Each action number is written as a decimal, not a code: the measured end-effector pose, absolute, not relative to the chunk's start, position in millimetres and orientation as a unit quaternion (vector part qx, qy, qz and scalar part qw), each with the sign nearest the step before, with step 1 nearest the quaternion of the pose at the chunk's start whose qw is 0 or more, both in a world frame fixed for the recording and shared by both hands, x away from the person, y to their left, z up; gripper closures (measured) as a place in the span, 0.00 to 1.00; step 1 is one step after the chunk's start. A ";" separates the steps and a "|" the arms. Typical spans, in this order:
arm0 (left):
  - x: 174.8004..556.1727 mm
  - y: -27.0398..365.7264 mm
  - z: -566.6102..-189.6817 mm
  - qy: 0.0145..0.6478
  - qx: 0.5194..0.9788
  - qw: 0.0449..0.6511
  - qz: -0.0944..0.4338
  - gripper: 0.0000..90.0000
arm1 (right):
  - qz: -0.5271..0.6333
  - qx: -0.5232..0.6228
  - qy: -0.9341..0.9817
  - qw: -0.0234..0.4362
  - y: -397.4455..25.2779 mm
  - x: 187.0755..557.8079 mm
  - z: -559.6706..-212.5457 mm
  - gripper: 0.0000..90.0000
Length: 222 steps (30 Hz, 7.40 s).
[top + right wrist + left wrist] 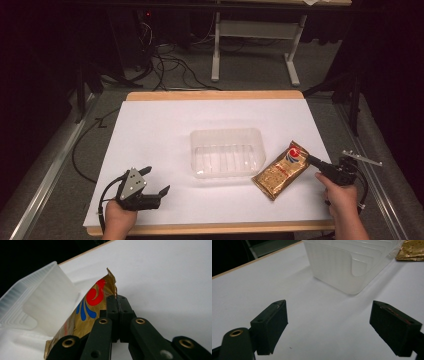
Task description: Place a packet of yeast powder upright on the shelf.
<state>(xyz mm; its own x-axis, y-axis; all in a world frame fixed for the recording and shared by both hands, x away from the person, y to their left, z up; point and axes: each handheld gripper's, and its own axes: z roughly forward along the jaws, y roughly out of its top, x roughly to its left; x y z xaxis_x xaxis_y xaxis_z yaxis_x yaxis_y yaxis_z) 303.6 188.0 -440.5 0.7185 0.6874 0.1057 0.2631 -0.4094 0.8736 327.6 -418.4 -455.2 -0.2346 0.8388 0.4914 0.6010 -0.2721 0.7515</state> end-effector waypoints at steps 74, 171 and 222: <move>304.0 192.1 -437.5 0.288 0.804 0.464 0.235 0.17 | 0.622 0.520 0.534 0.240 -332.2 296.7 -387.1 1.00; 300.2 200.9 -432.2 0.289 0.790 0.483 0.243 0.17 | 0.651 0.441 0.566 0.247 -177.9 346.4 -311.5 1.00; 300.1 203.8 -432.3 0.292 0.786 0.489 0.238 0.17 | 0.597 0.455 0.622 0.222 -132.5 367.1 -378.6 1.00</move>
<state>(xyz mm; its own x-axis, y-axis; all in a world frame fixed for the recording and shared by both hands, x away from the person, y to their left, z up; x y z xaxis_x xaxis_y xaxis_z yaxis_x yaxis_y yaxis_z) 300.1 203.8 -432.3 0.7153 0.6931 0.0888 0.2263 -0.3501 0.9090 367.1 -132.5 -378.6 -0.4873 0.8314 0.2670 0.3011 -0.1271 0.9451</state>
